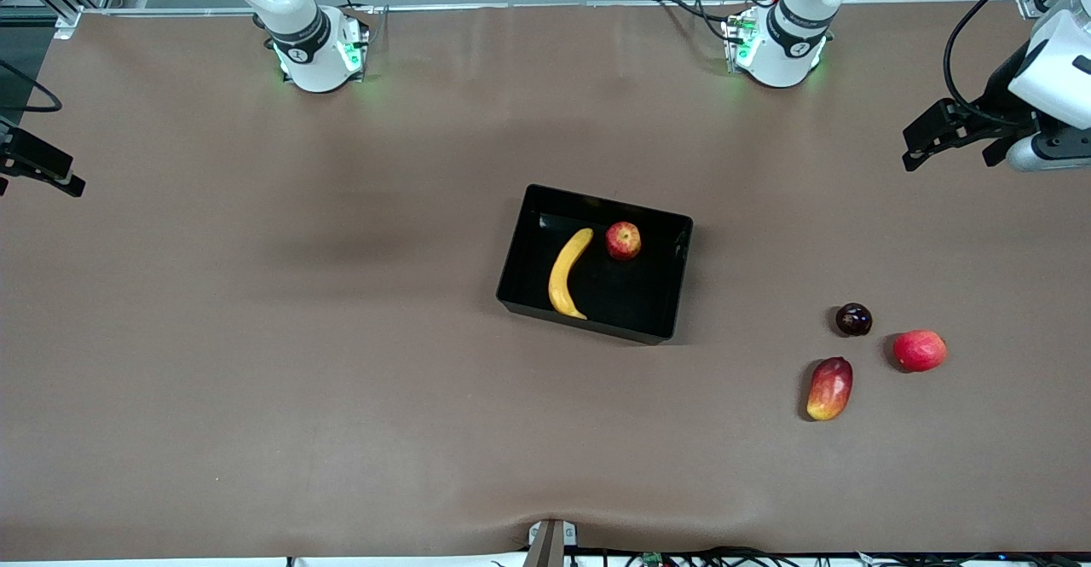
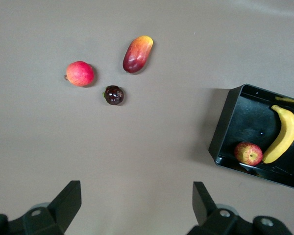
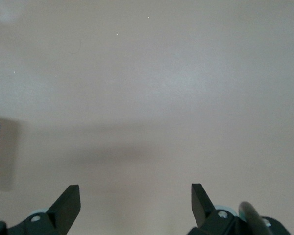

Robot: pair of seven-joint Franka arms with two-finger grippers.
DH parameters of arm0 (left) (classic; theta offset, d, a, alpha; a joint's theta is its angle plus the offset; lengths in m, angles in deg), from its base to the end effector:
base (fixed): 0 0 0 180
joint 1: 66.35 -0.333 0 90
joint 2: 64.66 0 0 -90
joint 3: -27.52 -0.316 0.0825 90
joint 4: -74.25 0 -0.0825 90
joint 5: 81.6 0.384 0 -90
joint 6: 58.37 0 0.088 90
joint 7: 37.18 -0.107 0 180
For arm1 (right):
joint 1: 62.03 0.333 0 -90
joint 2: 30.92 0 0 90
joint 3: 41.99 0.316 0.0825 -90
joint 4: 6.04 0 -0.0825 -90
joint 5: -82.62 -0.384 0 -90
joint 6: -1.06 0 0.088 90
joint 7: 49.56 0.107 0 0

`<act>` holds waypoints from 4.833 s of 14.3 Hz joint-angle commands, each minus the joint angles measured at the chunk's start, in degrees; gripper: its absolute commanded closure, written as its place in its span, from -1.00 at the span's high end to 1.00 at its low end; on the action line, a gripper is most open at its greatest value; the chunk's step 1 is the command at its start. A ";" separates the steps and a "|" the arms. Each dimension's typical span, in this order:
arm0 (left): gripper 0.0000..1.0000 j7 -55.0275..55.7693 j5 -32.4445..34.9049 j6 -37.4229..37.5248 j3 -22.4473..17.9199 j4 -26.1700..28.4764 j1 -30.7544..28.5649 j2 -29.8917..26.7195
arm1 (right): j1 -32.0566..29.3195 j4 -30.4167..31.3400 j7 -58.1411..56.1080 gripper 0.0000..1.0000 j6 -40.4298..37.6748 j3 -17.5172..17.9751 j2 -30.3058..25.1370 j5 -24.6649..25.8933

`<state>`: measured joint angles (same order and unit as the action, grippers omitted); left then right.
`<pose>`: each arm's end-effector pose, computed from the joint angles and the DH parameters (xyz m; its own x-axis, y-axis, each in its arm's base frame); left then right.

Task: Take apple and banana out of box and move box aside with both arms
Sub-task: 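Move the left gripper toward the black box, then lower the left gripper onto the red apple in the box, then close the left gripper on the red apple and lift it, then carry the apple beside the mango and plum, lower it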

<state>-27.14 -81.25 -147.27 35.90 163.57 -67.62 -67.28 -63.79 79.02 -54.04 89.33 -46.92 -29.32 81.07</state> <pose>0.5345 -0.0681 0.6531 0.9979 0.0512 0.0395 0.0515 -0.9987 -0.0060 0.5574 -0.0616 0.6469 0.9988 -0.0376 0.0300 -0.0370 -0.9991 -0.0223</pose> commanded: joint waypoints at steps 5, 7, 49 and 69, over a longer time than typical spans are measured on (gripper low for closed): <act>1.00 -0.28 0.62 0.83 0.24 -0.72 0.92 1.12 | -0.53 0.02 -0.52 1.00 -0.37 0.54 -0.45 -0.11; 1.00 -0.28 0.54 0.83 0.76 -1.68 1.01 2.17 | -0.53 -0.07 -0.52 1.00 -0.37 0.54 -0.45 -0.11; -1.00 34.05 17.06 -41.71 12.28 18.97 22.81 33.82 | -0.53 -0.42 -0.52 1.00 0.24 0.62 0.95 -0.11; -1.00 -2.02 15.21 -20.25 12.90 -3.36 -4.16 30.56 | -0.27 -0.42 -0.52 1.00 0.24 0.62 0.96 -0.20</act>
<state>-25.95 -65.77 -166.56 48.08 160.38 -69.36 -37.89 -63.75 79.03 -54.14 89.60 -46.62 -28.56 81.06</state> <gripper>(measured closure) 0.264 0.000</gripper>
